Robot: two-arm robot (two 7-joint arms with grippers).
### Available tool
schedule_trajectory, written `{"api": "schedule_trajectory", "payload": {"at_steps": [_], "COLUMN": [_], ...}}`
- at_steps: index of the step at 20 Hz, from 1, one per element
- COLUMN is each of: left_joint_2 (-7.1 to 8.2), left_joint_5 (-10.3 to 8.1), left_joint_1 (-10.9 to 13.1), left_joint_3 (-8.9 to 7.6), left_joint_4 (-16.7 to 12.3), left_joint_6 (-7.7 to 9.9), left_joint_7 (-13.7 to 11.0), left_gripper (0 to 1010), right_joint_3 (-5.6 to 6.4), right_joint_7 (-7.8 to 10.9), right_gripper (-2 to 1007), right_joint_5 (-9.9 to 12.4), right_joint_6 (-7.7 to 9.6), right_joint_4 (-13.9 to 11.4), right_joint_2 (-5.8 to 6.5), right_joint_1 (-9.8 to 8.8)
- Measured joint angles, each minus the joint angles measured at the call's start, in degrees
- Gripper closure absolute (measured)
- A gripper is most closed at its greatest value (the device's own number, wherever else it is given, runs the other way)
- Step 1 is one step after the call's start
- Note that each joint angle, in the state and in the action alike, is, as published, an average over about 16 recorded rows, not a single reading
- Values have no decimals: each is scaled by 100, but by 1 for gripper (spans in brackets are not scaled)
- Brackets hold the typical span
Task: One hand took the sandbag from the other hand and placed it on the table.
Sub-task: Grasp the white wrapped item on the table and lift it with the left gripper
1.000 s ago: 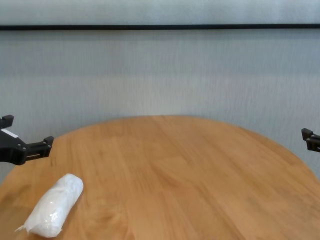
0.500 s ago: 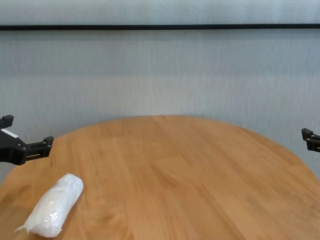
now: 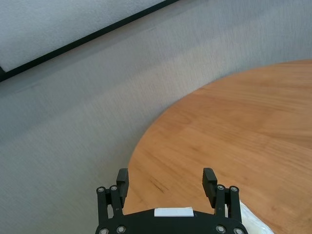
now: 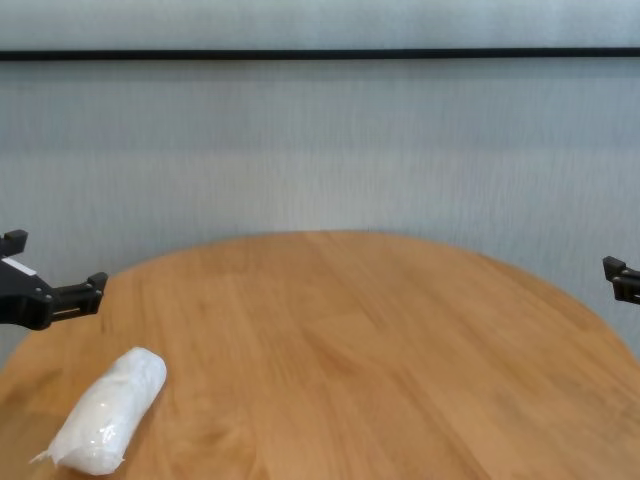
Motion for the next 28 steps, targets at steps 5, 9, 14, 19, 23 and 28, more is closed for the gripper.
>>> {"api": "schedule_trajectory", "payload": {"at_steps": [5, 9, 14, 19, 23, 28], "left_joint_2": [0, 0, 0, 0, 0, 0], "left_joint_5": [0, 0, 0, 0, 0, -14], "left_joint_1": [0, 0, 0, 0, 0, 0], "left_joint_3": [0, 0, 0, 0, 0, -1], "left_joint_4": [0, 0, 0, 0, 0, -6], "left_joint_6": [0, 0, 0, 0, 0, 14], "left_joint_7": [0, 0, 0, 0, 0, -43], "left_gripper": [11, 11, 11, 11, 11, 11], "right_joint_3": [0, 0, 0, 0, 0, 0], "right_joint_7": [0, 0, 0, 0, 0, 0], "right_gripper": [5, 5, 5, 5, 5, 5], "right_joint_5": [0, 0, 0, 0, 0, 0], "right_joint_6": [0, 0, 0, 0, 0, 0], "right_joint_4": [0, 0, 0, 0, 0, 0], "right_joint_2": [0, 0, 0, 0, 0, 0], "right_joint_1": [0, 0, 0, 0, 0, 0]}}
